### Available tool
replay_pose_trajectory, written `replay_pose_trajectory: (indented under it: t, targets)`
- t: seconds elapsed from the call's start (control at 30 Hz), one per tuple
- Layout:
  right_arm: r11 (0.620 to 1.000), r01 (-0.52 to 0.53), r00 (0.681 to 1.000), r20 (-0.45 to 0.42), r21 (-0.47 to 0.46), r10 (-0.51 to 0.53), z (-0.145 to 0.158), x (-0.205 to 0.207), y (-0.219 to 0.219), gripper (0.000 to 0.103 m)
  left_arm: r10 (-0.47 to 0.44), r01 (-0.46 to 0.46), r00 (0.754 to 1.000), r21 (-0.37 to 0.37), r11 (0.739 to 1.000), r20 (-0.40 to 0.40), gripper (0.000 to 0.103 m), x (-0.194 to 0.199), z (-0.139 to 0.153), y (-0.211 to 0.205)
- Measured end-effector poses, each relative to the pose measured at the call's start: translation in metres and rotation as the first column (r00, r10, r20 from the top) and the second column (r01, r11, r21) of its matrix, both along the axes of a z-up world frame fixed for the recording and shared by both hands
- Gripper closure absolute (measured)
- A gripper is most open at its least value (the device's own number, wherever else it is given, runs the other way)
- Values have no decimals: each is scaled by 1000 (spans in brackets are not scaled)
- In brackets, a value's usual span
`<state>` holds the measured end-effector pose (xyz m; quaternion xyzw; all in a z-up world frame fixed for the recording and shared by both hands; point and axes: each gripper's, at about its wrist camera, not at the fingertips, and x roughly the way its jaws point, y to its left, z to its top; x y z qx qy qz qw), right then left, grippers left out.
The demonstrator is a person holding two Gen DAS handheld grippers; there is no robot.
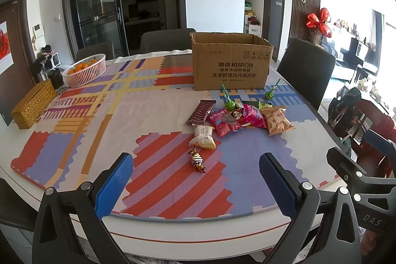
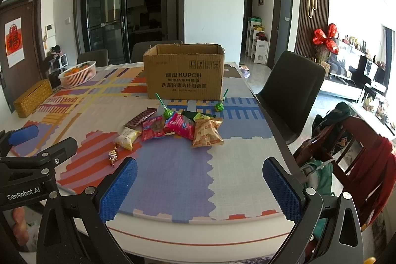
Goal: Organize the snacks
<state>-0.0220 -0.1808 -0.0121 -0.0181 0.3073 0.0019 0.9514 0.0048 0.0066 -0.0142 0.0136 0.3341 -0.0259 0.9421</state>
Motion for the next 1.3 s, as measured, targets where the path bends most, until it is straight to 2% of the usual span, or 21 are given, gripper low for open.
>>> replay_pose_trajectory:
  t: [0.67,1.3]
  targets:
    - [1000,-2,1000,-21,11,2,-9,5,1,1,2,-2,1000,14,1000,-5,0,1,-4,2]
    - [1000,-18,997,-79,22,20,-13,23,-2,1,-4,4,1000,12,1000,-9,1,15,-7,-3]
